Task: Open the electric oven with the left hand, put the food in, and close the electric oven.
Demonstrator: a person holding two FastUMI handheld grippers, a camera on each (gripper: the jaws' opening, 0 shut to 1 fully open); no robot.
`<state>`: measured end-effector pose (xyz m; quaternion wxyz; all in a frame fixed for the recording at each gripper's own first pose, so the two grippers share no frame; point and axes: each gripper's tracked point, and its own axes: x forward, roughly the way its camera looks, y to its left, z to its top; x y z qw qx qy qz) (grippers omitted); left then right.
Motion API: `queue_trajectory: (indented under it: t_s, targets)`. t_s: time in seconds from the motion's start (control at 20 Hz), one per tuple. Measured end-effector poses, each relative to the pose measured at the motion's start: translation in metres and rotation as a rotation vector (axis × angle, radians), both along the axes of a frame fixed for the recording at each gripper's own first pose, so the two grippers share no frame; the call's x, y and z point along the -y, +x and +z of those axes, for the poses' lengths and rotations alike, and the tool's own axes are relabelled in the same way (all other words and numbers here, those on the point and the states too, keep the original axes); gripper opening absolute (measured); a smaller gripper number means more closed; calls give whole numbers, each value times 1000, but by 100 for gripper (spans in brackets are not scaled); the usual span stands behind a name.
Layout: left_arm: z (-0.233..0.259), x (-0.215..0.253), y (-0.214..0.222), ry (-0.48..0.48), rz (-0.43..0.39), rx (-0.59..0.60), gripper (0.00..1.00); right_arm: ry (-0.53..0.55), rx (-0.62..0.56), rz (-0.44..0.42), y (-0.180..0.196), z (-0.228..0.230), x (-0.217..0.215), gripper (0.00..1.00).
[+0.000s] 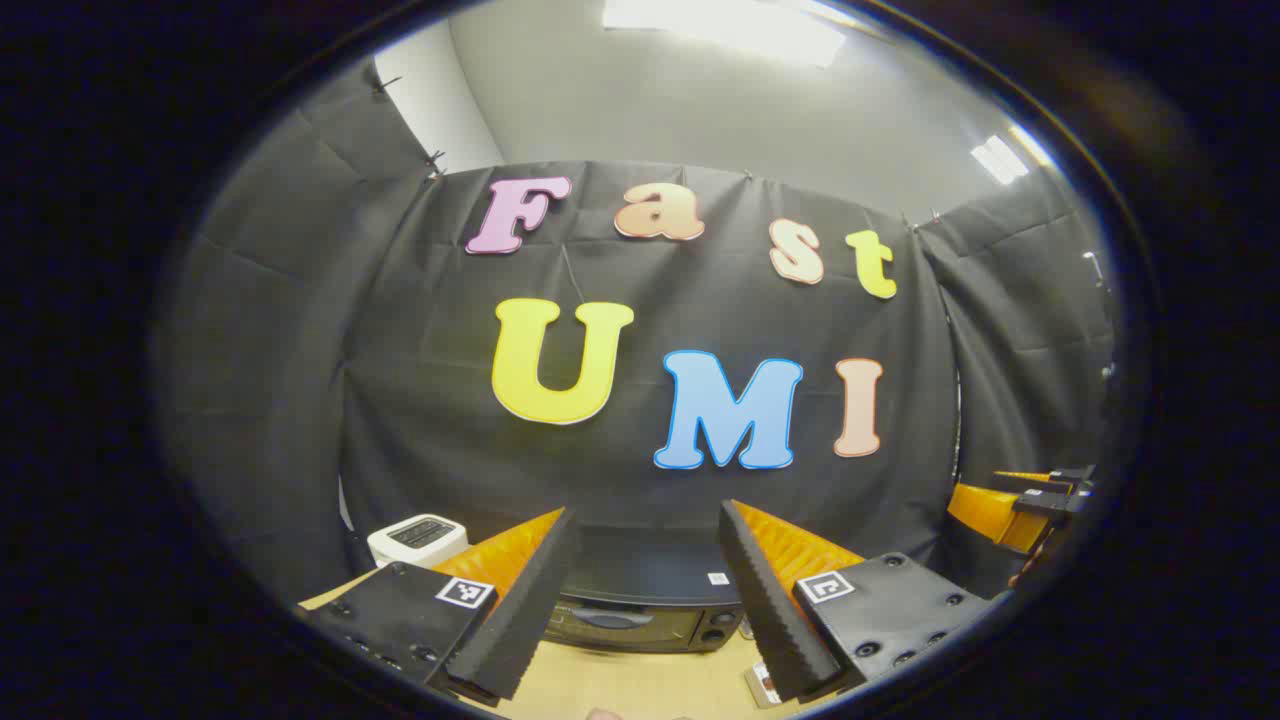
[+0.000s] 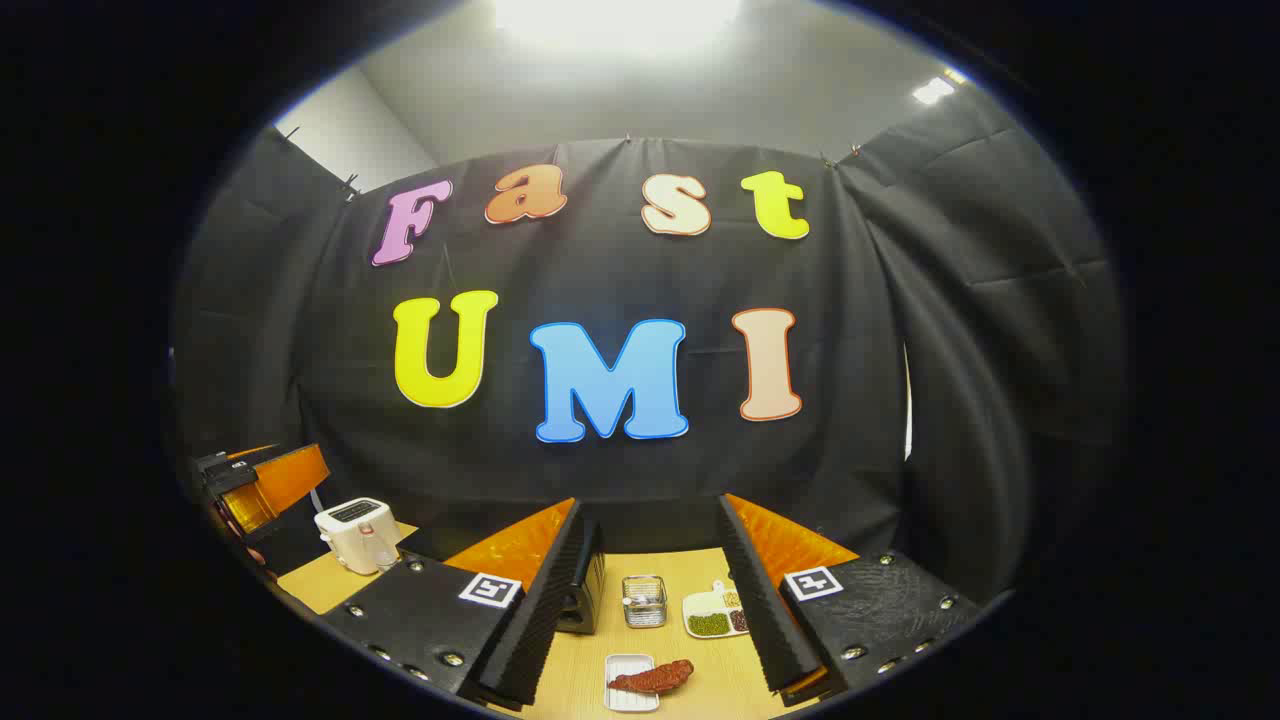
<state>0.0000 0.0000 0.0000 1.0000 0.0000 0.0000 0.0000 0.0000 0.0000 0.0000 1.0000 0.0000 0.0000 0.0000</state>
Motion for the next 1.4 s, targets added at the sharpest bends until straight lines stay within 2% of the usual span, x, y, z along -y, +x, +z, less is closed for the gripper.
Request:
queue_trajectory:
  t_s: [0.1,0.15,0.4,0.5,0.9,1.05,1.1,1.15,1.2,1.35,1.4]
  targets:
    - [-2,3,-1,3,-5,-2,94,9,4,-1,0,0,1,81]
    - [-1,4,-2,4,-8,0,98,11,6,-2,0,0,1,81]
    - [-2,8,0,2,-19,-4,98,8,8,1,3,0,-2,81]
    - [-2,9,1,4,-21,-2,91,11,10,4,5,1,-3,81]
    - [-10,14,11,15,-40,-19,97,12,11,15,18,-1,-8,81]
    - [-35,19,22,24,-70,-67,99,8,0,15,22,-6,-8,81]
    - [-46,17,25,31,-67,-89,91,9,-7,14,22,-9,-9,81]
    - [-58,16,29,26,-66,-112,98,8,-13,13,23,-12,-8,81]
    - [-68,14,32,23,-62,-135,94,5,-18,12,24,-15,-7,81]
    - [-96,10,47,38,-61,-181,95,-19,-33,-3,28,-24,-1,81]
    - [-107,10,53,46,-66,-198,91,-28,-40,-8,29,-28,2,81]
